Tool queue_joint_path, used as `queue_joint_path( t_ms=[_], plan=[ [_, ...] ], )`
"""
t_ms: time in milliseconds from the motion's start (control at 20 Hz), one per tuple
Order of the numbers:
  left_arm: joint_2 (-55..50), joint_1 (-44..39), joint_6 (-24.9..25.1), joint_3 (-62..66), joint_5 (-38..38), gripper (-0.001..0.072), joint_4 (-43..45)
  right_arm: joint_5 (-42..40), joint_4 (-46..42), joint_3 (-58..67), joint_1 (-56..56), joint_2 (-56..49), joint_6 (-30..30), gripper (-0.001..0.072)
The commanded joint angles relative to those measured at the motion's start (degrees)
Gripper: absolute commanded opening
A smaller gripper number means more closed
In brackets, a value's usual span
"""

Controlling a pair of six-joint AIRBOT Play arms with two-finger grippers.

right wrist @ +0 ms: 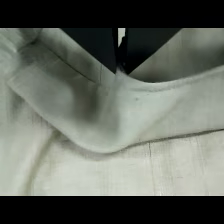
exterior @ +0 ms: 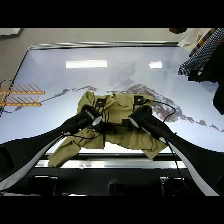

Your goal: Fold the clothes and pants, and hang the long-sleeved shirts on hangers.

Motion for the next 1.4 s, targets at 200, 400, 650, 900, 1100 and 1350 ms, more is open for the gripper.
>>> queue_joint_path(
  t_ms=[200, 400, 650, 900, 1100, 1350],
  plan=[
    [0.00, 0.76, 0.15, 2.19, -2.21, 0.0094, 0.98, 0.31, -0.02, 0.02, 0.04, 0.04, -0.37, 0.0030],
    [-0.24, 1.31, 0.15, 2.19, -2.14, 0.0217, 1.01, 0.11, -0.02, 0.02, 0.04, 0.04, -0.37, 0.0030],
    [-0.59, 1.29, 0.15, 2.19, -1.97, 0.0195, 0.98, 0.09, -0.02, 0.02, 0.04, 0.04, -0.35, 0.0030],
    [-0.66, 1.27, 0.15, 2.19, -1.86, 0.0020, 0.98, 0.11, -0.02, 0.02, 0.04, 0.04, -0.35, 0.0030],
    [-0.35, 1.42, 0.37, 2.23, -2.16, 0.0019, 1.27, 1.05, -0.07, 0.04, 0.04, 0.31, -0.39, 0.0030],
    [3.61, 4.72, 5.53, 7.67, -8.92, 0.0018, 2.05, 5.07, -2.38, 0.98, 0.02, 7.82, -2.60, 0.0029]
  ],
)
